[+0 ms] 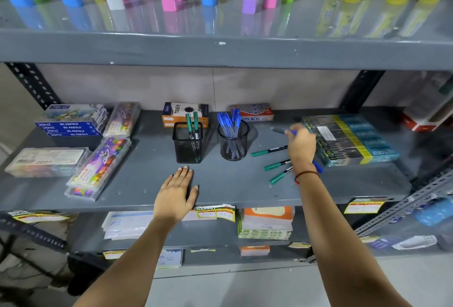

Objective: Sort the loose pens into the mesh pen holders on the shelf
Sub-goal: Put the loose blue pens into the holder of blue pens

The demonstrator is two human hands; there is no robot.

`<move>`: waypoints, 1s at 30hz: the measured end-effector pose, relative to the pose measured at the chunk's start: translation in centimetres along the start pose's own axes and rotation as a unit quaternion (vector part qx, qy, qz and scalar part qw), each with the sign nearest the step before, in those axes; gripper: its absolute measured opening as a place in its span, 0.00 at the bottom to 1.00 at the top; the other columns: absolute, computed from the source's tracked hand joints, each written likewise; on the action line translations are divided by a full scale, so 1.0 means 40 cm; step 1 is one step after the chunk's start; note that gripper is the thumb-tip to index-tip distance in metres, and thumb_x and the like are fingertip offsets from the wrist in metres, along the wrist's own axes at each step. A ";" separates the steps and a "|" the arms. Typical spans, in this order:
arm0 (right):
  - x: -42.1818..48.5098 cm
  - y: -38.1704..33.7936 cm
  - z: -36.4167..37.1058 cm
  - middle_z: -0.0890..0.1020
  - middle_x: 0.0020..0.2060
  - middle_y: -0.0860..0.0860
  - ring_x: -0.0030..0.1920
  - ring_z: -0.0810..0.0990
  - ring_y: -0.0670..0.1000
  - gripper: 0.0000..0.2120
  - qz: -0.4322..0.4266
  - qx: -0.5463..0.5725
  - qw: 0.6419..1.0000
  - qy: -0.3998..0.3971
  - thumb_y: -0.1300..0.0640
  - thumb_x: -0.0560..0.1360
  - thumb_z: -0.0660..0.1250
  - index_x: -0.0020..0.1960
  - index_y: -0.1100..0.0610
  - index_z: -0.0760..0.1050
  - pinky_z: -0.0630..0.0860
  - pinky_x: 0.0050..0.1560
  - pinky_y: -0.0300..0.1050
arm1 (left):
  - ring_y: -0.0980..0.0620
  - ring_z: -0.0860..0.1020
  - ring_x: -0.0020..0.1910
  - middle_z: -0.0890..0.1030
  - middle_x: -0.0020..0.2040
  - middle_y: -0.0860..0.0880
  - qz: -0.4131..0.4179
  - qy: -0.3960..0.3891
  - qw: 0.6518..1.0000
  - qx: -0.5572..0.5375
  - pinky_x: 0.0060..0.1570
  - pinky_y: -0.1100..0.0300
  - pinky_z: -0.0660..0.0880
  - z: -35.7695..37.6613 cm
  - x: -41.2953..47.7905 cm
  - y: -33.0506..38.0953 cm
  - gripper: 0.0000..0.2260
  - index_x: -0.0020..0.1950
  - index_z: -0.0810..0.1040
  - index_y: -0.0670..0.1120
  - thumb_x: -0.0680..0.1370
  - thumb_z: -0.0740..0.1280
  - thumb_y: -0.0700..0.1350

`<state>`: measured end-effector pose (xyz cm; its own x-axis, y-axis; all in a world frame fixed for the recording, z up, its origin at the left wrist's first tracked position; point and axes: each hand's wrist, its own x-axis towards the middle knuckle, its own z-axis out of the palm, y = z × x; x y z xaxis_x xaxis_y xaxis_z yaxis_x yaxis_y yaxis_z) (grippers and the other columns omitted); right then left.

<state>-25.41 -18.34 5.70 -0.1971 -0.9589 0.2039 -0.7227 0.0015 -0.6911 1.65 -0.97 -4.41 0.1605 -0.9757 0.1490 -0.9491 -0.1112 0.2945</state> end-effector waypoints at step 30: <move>-0.070 -0.172 0.137 0.81 0.47 0.67 0.53 0.76 0.63 0.10 -0.176 -0.011 0.984 0.010 0.66 0.77 0.58 0.53 0.68 0.76 0.76 0.48 0.54 | 0.46 0.66 0.69 0.70 0.69 0.44 0.001 0.001 1.000 0.018 0.68 0.51 0.59 0.004 0.003 -0.003 0.28 0.69 0.69 0.42 0.77 0.48 0.58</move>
<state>-16.26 -17.22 6.07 0.0544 -0.8955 0.4417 -0.7628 -0.3227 -0.5603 1.73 -1.12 -4.59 0.1582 -0.9757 0.1514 -0.9590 -0.1152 0.2591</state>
